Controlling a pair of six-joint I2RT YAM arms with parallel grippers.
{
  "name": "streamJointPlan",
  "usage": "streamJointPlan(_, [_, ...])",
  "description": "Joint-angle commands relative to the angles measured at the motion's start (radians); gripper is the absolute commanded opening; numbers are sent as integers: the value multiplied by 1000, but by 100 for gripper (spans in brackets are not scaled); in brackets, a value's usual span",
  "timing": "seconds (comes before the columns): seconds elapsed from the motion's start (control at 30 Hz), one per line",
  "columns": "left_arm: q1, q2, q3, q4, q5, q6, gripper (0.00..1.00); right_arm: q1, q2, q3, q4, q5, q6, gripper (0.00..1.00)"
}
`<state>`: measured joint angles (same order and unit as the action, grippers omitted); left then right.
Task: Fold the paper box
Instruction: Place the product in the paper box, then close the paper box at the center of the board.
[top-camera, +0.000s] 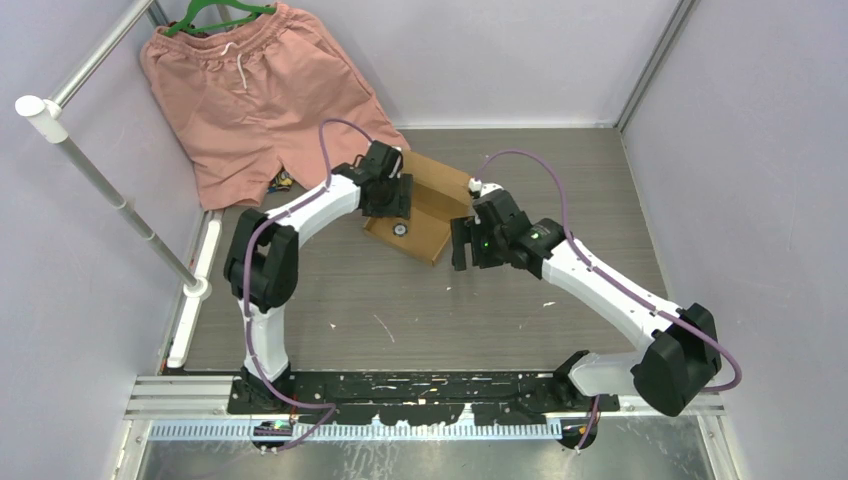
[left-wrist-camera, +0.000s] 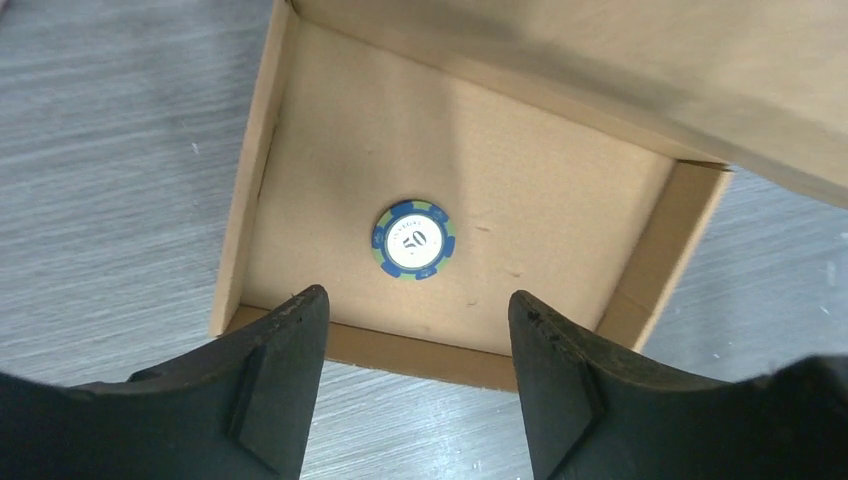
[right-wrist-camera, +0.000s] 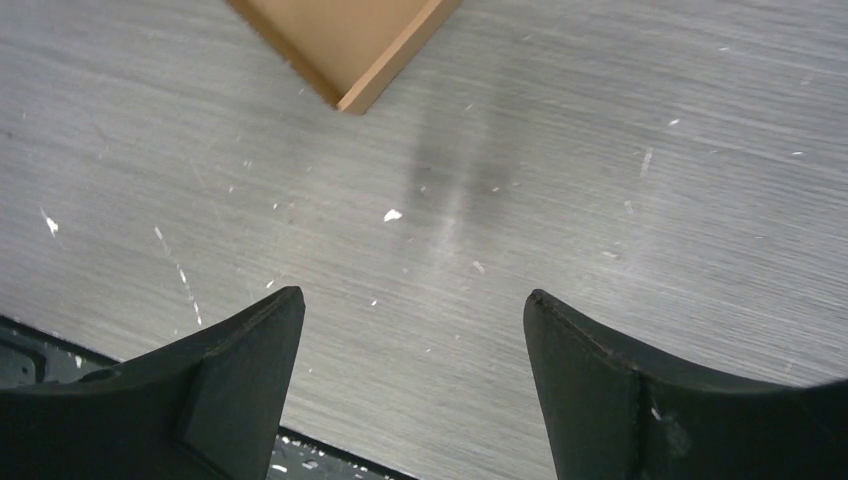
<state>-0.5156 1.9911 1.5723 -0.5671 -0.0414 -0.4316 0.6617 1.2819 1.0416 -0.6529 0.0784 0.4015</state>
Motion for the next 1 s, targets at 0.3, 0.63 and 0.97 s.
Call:
streamJointPlan(0.3, [274,-103,73,72,388,140,69,-264,44,148,192,-198,-196,75])
streamJointPlan(0.63, [366,17,201,123,725,168,70,-303,218,222,292,-277,-336,74])
streamJointPlan(0.97, [447,129,328,79,932,232,72,-389,319,292,316,-398,-377,75])
